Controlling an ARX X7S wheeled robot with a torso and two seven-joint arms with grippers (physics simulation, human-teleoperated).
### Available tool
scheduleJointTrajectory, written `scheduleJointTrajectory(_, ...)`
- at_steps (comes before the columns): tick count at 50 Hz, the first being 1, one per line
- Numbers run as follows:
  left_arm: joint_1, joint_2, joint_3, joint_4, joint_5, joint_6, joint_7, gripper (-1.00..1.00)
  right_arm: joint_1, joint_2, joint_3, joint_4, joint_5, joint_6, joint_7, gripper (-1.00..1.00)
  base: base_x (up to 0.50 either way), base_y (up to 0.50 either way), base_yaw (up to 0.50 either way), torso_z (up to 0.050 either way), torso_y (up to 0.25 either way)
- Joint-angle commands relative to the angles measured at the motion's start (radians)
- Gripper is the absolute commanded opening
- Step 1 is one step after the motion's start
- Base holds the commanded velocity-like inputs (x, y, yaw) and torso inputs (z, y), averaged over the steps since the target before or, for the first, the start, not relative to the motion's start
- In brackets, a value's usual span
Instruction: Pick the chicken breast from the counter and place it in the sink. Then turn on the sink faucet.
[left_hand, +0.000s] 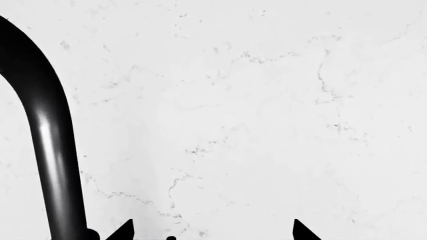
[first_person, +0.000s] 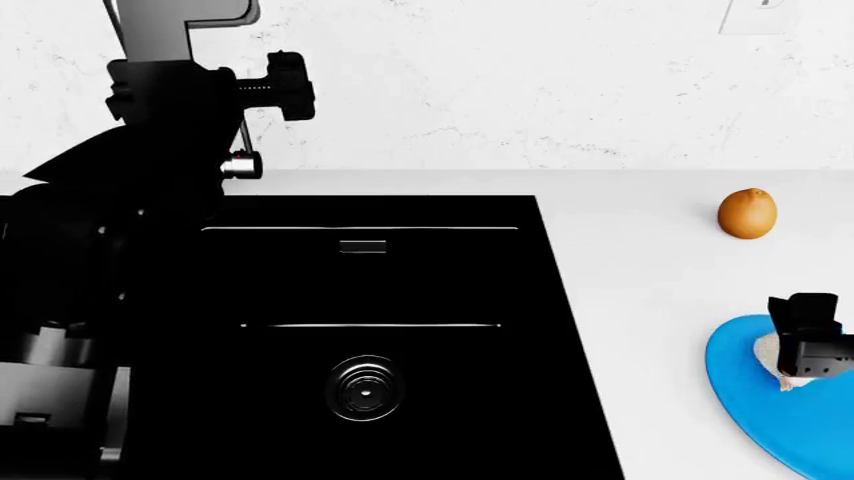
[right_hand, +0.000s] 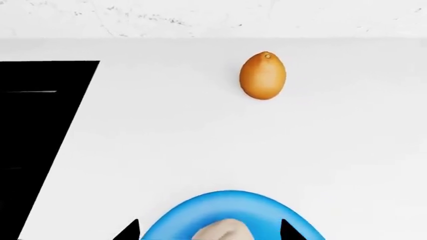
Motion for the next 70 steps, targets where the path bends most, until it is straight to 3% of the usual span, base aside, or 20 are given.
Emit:
scheduleJointTrajectory(1,-0.001,0.001,0.004,-0.010,0.001,0.007,0.003,1.00,-0.049,0.014,0.032,0.001,-0.049,-0.011,-0.024,1.00,0.00,0.00,0.00,0.000,0.000)
scheduleJointTrajectory(26,-0.001,0.002,0.010,-0.022,0.002,0.017,0.005,1.00,-0.170,-0.016,0.039,0.019,-0.214,-0.072,-0.153,1.00,0.00,0.00,0.00,0.000,0.000)
scheduleJointTrajectory(43,0.000,0.003,0.012,-0.030,0.000,0.025,0.007,1.00,-0.141,-0.053,-0.063,0.034,-0.283,-0.124,-0.218,1.00,0.00,0.00,0.00,0.000,0.000)
scheduleJointTrajectory(70,0.004,0.004,0.021,-0.037,-0.001,0.031,0.008,1.00,-0.200,-0.066,-0.078,0.056,-0.346,-0.176,-0.269,1.00,0.00,0.00,0.00,0.000,0.000)
